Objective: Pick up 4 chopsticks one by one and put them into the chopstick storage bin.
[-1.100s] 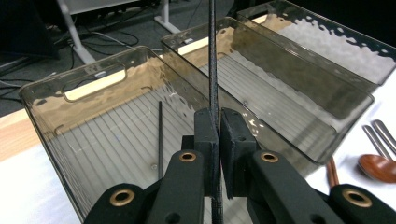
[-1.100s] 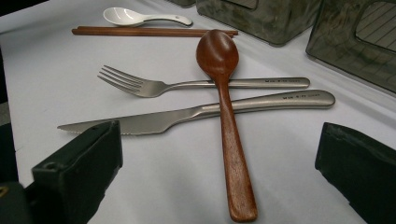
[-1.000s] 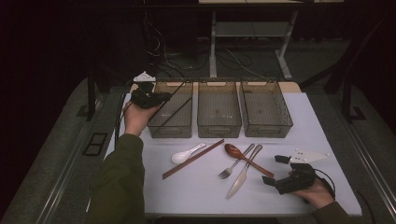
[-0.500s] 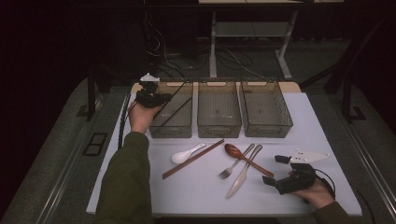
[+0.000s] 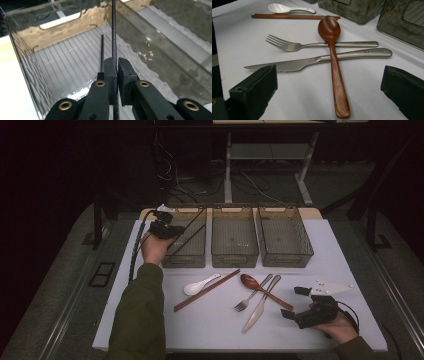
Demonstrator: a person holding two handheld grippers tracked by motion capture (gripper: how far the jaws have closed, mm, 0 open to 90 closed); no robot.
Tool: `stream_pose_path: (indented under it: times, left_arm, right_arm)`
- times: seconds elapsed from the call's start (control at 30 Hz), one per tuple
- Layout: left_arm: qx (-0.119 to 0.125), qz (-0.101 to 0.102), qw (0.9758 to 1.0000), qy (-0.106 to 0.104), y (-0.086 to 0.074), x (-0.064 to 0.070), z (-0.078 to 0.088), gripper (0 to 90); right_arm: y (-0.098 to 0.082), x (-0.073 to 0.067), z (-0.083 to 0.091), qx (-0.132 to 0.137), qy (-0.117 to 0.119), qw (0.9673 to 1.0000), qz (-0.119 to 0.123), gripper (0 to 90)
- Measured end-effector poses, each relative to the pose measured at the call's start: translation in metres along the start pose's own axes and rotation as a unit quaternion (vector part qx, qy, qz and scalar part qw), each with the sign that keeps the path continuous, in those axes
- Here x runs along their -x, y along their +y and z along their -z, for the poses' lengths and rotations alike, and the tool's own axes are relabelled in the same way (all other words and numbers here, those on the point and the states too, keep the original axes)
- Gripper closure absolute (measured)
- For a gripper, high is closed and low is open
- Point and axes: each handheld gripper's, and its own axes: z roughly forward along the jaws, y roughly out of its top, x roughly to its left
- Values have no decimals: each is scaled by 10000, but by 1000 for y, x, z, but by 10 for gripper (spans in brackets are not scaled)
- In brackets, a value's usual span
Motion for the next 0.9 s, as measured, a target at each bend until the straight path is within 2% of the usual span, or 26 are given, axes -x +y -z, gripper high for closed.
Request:
stream_pose_path:
  times: [0.17, 0.27, 0.33, 0.5, 0.67, 0.7, 0.9]
  left_arm:
    - [-141, 133, 9998, 30, -6, -3, -4, 847]
    - [-199, 107, 9997, 26, -6, -3, -4, 841]
    - [-218, 162, 9996, 41, -6, -3, -4, 811]
    - [-229, 131, 9996, 81, -6, -3, -4, 764]
    - [-166, 102, 9997, 117, -5, -2, -2, 707]
    - [-149, 81, 9998, 99, -4, -2, -2, 663]
    - [7, -33, 10000, -34, -2, 0, 6, 593]
  right_arm:
    - [0, 0, 0, 0, -5, 10000, 2, 6]
    - [0, 0, 0, -5, -3, 10000, 2, 5]
    - [0, 0, 0, -8, -6, 10000, 0, 5]
    - [0, 0, 0, -7, -6, 10000, 4, 6]
    - [0, 0, 0, -5, -1, 10000, 3, 6]
    - [0, 0, 0, -2, -2, 10000, 5, 5]
    - [0, 0, 0, -21, -11, 10000, 10, 6]
